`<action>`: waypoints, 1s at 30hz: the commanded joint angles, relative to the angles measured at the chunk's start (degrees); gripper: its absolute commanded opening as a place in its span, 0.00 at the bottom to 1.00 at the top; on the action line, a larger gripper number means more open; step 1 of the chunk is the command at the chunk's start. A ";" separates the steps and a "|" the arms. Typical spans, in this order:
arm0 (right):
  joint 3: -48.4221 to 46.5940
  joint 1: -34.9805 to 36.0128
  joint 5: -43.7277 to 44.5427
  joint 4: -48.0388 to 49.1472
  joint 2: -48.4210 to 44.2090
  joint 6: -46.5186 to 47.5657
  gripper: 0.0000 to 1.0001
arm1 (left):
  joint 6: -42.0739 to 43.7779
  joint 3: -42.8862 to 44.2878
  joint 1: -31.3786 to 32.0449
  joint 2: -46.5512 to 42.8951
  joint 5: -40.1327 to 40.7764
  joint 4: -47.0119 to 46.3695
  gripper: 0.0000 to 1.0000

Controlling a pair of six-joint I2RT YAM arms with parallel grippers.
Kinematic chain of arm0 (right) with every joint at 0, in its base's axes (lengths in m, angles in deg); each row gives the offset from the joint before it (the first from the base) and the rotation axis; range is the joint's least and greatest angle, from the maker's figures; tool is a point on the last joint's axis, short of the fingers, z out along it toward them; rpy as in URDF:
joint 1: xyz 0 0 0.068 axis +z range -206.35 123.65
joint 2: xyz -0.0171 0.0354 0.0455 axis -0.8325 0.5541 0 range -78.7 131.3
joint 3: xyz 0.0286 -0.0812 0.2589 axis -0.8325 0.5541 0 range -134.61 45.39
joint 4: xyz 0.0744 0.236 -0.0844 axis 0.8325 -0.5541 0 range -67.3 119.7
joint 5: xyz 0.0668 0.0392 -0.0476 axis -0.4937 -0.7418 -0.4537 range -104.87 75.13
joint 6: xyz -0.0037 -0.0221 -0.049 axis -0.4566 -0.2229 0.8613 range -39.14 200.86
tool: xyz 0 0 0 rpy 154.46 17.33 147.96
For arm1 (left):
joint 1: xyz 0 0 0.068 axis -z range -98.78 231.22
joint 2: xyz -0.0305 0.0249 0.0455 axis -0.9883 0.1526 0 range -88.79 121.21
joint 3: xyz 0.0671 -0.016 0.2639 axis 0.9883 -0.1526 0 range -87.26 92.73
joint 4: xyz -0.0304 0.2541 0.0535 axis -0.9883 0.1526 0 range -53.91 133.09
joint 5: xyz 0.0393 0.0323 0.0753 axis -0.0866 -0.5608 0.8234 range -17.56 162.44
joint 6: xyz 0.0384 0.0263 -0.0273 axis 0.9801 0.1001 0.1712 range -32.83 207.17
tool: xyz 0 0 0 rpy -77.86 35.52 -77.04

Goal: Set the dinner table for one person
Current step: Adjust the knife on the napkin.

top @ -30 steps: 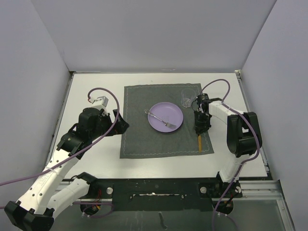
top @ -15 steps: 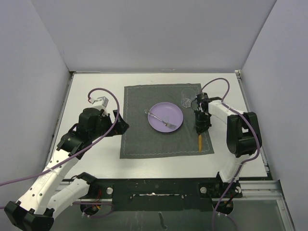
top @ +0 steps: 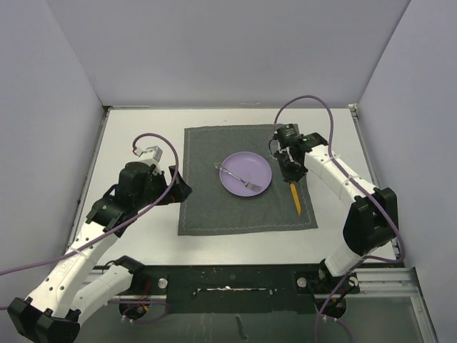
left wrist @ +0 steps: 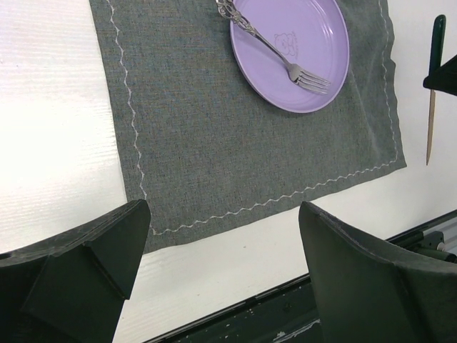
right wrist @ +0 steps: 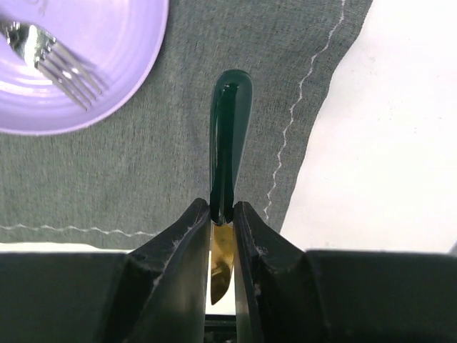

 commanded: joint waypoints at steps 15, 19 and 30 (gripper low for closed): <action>-8.64 10.64 5.37 -7.08 -1.64 29.11 0.00 | 2.36 1.58 -0.31 -2.77 1.62 1.47 0.85; -4.79 11.06 -0.87 -1.75 -7.83 40.75 0.00 | 2.52 1.86 -0.34 -2.77 1.75 1.96 0.85; -2.01 11.73 -16.52 -5.54 -14.46 72.75 0.00 | 1.92 0.52 -0.40 -1.09 0.43 1.15 0.85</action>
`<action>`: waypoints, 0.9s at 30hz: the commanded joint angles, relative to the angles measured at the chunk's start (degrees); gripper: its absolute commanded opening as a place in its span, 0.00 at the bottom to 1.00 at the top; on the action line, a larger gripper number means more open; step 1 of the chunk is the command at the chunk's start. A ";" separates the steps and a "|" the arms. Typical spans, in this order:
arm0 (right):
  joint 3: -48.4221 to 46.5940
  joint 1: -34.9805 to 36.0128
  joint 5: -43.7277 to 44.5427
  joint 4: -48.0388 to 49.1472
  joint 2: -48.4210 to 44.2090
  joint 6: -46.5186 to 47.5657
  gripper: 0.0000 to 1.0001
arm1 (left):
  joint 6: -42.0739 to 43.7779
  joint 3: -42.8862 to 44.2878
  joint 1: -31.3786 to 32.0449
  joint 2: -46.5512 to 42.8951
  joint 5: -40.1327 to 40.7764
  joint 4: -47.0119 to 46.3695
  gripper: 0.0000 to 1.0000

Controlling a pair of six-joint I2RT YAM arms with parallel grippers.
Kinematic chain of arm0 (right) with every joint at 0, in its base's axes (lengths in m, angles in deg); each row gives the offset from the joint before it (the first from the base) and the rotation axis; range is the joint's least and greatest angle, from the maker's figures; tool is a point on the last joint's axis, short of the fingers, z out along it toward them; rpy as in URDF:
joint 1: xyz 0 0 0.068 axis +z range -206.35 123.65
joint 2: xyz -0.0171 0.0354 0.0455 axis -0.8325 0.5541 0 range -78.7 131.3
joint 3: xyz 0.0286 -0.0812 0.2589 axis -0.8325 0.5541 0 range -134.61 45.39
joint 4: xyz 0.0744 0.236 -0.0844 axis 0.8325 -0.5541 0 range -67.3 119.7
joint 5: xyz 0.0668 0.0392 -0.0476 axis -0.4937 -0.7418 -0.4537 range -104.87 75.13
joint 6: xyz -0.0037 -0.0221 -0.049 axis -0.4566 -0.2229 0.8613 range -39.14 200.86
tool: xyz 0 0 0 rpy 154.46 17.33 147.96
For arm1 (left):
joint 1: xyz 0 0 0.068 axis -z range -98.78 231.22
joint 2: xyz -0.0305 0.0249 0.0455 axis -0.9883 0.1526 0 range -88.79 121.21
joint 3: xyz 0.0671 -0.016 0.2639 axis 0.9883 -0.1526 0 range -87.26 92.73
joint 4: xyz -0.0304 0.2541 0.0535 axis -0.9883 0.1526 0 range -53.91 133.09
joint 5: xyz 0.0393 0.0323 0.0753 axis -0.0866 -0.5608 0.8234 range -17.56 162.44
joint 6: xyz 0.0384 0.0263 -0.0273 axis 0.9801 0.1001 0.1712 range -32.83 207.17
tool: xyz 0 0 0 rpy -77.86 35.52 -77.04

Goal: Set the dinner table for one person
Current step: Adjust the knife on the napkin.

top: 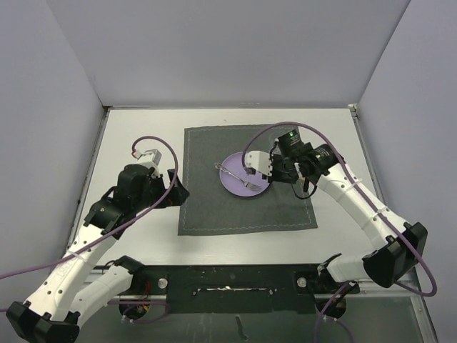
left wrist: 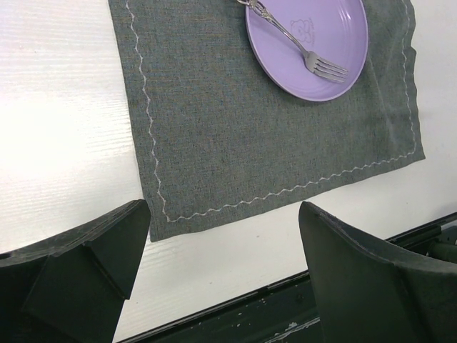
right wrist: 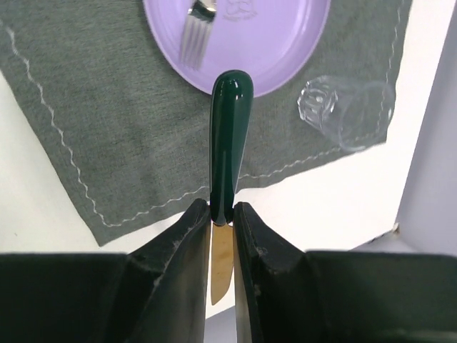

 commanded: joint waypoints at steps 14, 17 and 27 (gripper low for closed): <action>4.39 6.45 4.86 -12.37 4.85 29.10 0.00 | -0.89 -1.09 -0.47 0.08 -2.55 -4.39 0.85; 7.06 6.47 5.73 -11.95 3.54 31.76 0.00 | -1.43 -2.65 -0.47 -0.55 -2.64 -6.42 0.85; 16.76 0.72 5.15 0.16 2.03 43.99 0.00 | -1.51 -5.98 -0.53 0.65 -3.83 -11.39 0.85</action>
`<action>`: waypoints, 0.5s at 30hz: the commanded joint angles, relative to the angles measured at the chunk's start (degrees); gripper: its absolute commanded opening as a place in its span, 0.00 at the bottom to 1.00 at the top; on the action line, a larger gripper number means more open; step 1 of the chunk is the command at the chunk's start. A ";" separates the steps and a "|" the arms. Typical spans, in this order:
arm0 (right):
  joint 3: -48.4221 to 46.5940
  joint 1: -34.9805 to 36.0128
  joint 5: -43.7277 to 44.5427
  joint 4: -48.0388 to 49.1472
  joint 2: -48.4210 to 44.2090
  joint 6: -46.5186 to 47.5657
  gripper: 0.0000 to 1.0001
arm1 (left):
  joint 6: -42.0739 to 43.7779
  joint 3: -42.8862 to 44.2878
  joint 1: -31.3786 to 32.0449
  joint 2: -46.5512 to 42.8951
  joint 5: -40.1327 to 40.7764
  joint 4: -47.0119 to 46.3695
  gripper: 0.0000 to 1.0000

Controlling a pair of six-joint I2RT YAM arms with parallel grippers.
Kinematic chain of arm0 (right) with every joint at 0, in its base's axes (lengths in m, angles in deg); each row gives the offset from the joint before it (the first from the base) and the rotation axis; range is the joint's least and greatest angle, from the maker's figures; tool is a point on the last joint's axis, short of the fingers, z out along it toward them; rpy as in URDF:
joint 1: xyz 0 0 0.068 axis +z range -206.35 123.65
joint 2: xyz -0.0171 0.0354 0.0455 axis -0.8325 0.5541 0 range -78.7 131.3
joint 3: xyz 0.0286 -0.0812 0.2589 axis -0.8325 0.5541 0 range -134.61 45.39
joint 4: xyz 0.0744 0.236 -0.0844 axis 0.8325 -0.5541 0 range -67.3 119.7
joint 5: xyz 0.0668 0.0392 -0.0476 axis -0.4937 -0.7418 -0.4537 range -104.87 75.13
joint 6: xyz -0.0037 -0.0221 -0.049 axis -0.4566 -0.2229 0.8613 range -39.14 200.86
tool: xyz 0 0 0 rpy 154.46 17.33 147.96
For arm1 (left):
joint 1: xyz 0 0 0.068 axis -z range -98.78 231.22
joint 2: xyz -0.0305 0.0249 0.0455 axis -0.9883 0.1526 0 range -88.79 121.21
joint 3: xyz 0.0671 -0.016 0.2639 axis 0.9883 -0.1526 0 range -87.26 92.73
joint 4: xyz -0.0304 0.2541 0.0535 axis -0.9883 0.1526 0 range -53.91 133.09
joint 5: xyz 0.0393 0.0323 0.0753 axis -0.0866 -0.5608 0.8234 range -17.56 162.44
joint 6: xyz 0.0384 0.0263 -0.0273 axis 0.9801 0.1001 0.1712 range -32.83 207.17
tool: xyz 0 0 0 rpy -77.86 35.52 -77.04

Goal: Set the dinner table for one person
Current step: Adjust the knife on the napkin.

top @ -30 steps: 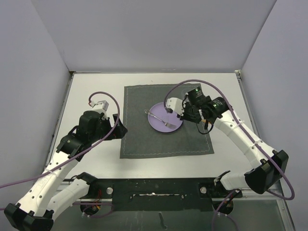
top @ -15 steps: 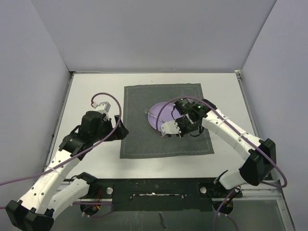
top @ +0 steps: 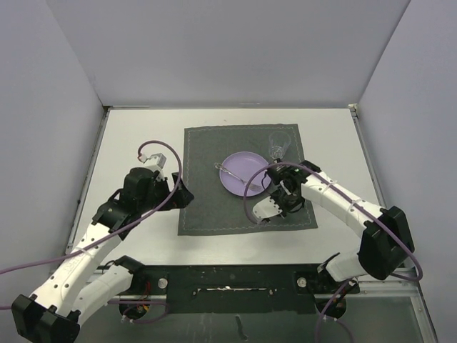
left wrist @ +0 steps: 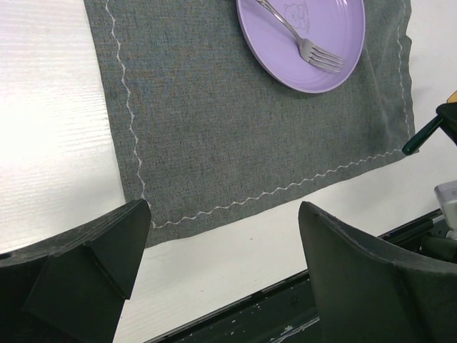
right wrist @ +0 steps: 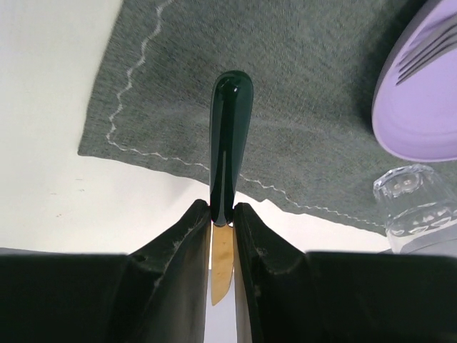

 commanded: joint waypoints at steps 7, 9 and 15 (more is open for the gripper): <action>-0.55 -3.06 -2.59 11.41 7.11 5.61 0.00 | 2.18 -0.05 -0.75 2.00 -0.27 -5.89 0.85; -1.09 -3.06 -2.82 12.32 8.98 5.85 0.00 | 1.82 -0.35 -0.84 1.84 -0.58 -6.30 0.85; 0.64 -4.00 -3.58 16.24 10.52 7.56 0.00 | 1.78 -0.77 -1.04 0.99 -0.31 -5.89 0.85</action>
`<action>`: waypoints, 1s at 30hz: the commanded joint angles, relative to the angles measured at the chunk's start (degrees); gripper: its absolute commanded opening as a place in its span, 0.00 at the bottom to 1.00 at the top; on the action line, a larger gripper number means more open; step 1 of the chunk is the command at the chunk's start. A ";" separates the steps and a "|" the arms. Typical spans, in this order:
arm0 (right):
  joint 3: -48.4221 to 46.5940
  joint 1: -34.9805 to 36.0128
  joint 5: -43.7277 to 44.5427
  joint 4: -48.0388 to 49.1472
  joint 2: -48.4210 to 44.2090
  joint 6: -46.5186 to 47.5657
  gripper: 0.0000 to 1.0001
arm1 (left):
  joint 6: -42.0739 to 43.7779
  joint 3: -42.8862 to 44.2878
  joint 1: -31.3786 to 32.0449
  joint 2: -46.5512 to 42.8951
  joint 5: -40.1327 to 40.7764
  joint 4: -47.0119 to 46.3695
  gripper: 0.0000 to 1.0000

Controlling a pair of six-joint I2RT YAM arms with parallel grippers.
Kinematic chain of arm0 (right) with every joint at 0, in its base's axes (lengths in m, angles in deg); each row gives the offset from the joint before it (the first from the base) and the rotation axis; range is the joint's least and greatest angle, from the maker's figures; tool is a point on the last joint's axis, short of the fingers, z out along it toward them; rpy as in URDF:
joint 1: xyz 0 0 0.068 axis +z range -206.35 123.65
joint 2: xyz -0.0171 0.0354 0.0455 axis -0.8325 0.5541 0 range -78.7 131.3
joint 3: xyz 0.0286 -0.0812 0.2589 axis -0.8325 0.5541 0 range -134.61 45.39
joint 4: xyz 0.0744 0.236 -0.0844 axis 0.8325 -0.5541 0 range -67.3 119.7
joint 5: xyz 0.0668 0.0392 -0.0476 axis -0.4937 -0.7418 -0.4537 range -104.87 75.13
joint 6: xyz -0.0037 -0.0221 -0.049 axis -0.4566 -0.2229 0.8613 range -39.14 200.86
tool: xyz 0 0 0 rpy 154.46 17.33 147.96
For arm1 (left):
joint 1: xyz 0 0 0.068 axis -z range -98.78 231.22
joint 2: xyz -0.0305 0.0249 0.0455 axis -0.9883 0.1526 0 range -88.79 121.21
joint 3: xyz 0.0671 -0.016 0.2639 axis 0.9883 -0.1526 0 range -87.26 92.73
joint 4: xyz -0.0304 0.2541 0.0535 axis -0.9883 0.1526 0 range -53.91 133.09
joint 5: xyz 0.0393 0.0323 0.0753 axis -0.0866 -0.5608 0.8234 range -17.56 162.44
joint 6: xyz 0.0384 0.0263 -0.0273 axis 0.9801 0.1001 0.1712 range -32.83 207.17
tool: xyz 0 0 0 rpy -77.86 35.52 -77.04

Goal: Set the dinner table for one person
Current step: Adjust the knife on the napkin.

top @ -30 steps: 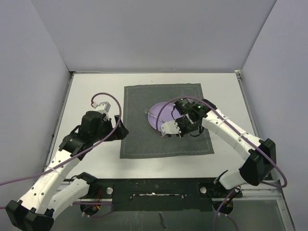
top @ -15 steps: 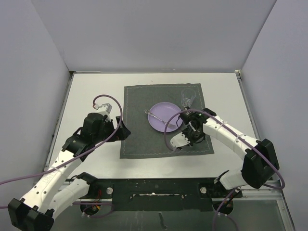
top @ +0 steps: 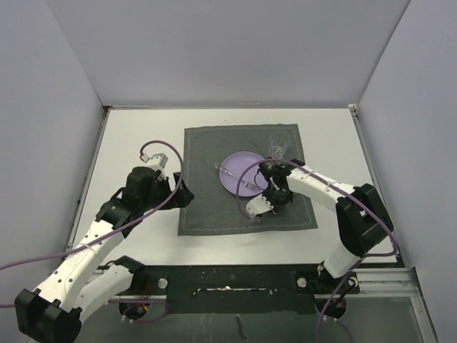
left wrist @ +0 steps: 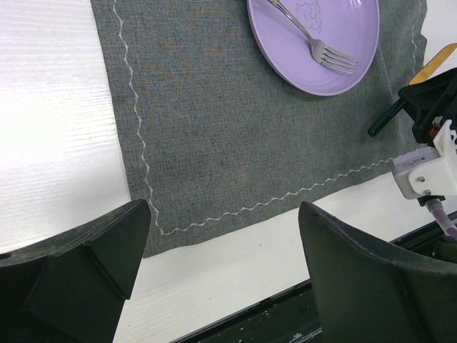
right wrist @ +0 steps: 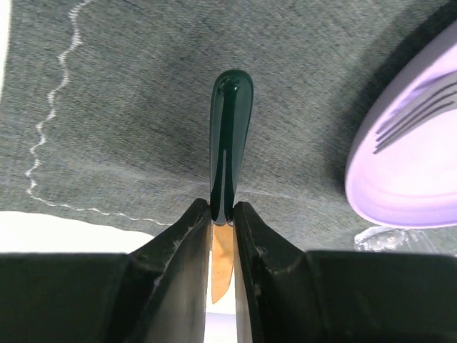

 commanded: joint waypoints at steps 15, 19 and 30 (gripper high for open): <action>4.66 -1.58 2.11 7.04 2.28 7.41 0.01 | 0.32 0.10 -0.50 -1.93 -0.59 -2.95 0.85; 4.95 -1.95 1.49 7.56 2.21 6.28 0.97 | 0.13 -0.05 -0.53 -1.91 -1.00 -2.95 0.85; 4.51 -1.80 3.58 14.79 -6.46 -3.25 0.98 | -0.30 -0.16 -0.56 -1.55 -1.91 -3.17 0.85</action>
